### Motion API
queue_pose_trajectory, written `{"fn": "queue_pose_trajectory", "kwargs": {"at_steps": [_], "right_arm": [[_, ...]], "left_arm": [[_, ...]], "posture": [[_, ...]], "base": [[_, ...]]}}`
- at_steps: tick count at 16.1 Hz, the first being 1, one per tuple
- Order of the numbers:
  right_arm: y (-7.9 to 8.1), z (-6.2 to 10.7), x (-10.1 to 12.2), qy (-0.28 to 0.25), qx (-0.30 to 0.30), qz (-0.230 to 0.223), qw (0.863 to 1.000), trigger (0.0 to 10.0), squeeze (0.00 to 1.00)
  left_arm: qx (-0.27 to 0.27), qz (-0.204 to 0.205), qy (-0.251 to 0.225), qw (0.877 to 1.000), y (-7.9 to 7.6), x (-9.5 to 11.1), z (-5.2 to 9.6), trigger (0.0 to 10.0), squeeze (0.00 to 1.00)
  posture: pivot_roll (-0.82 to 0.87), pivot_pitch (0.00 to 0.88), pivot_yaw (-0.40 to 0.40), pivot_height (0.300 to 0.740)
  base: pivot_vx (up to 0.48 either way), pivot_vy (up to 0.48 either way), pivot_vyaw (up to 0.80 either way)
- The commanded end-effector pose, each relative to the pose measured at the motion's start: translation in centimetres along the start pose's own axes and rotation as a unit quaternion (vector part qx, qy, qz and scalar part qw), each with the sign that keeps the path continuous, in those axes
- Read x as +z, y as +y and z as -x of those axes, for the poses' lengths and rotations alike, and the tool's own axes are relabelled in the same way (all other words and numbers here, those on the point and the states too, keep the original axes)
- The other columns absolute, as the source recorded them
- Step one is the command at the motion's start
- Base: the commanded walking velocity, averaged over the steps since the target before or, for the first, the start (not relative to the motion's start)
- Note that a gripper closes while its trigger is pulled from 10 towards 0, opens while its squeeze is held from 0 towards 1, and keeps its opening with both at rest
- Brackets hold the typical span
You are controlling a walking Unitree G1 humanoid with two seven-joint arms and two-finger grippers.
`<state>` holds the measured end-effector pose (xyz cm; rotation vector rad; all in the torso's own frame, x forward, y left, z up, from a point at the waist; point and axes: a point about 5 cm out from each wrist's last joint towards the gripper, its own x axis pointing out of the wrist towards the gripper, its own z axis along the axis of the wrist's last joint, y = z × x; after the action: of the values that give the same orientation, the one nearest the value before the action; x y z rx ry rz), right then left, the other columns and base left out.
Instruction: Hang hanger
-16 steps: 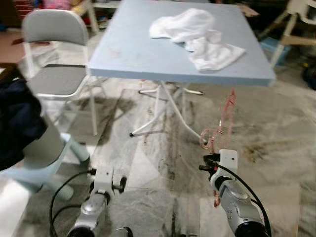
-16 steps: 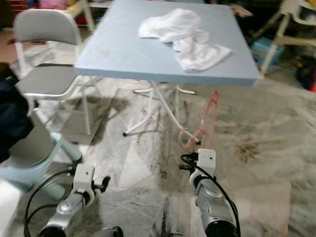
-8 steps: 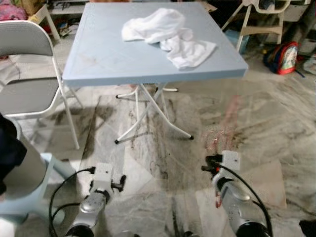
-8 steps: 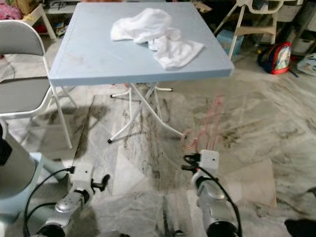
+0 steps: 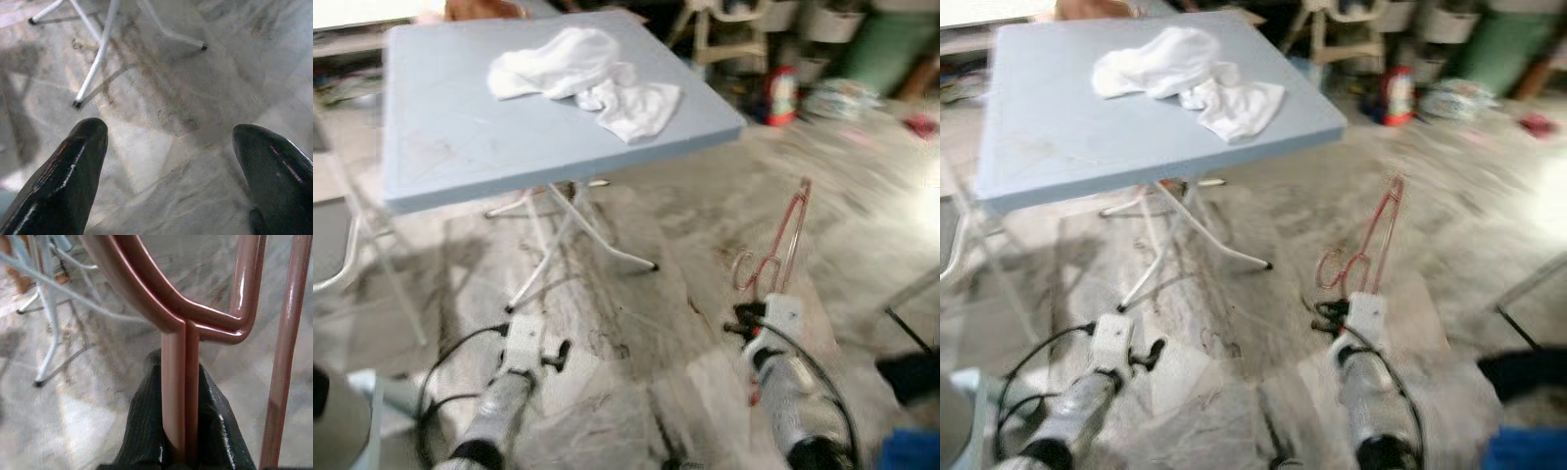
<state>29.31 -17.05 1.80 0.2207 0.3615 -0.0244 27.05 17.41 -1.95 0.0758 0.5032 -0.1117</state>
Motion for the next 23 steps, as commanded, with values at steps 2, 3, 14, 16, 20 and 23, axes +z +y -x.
{"fn": "queue_pose_trajectory", "kwargs": {"at_steps": [2,3,14,16,20,23], "right_arm": [[-0.20,0.04,0.20,-0.006,-0.004,0.000,1.000,10.0,0.00],[-0.20,0.05,0.20,-0.007,-0.005,-0.001,1.000,10.0,0.00],[0.00,0.18,0.31,-0.014,-0.012,-0.004,1.000,10.0,0.00],[0.02,0.19,0.31,-0.014,-0.013,-0.004,1.000,10.0,0.00],[0.06,0.19,0.37,-0.015,-0.013,-0.003,1.000,10.0,0.00],[0.09,0.19,0.37,-0.015,-0.014,-0.003,1.000,10.0,0.00]], "left_arm": [[-0.006,-0.004,0.008,1.000,-0.07,-0.44,0.13,10.0,0.00],[-0.007,-0.005,0.009,1.000,-0.07,-0.47,0.15,10.0,0.00],[-0.063,0.027,-0.018,0.997,-0.82,0.00,0.19,10.0,0.00],[-0.069,0.030,-0.020,0.997,-0.91,-0.02,0.22,10.0,0.00],[-0.072,0.032,-0.020,0.997,-0.91,-0.03,0.24,10.0,0.00],[-0.073,0.034,-0.020,0.997,-0.92,-0.04,0.23,10.0,0.00]], "posture": [[0.03,0.166,0.018,0.740],[0.03,0.168,0.019,0.740],[0.03,0.171,0.010,0.740],[0.03,0.172,0.009,0.740],[0.02,0.173,0.010,0.740],[0.02,0.172,0.011,0.740]], "base": [[0.000,0.461,-0.78],[0.000,0.461,-0.76],[0.050,0.066,-0.21],[0.289,0.000,-0.40],[0.324,0.000,0.00],[0.353,0.000,-0.27]]}}
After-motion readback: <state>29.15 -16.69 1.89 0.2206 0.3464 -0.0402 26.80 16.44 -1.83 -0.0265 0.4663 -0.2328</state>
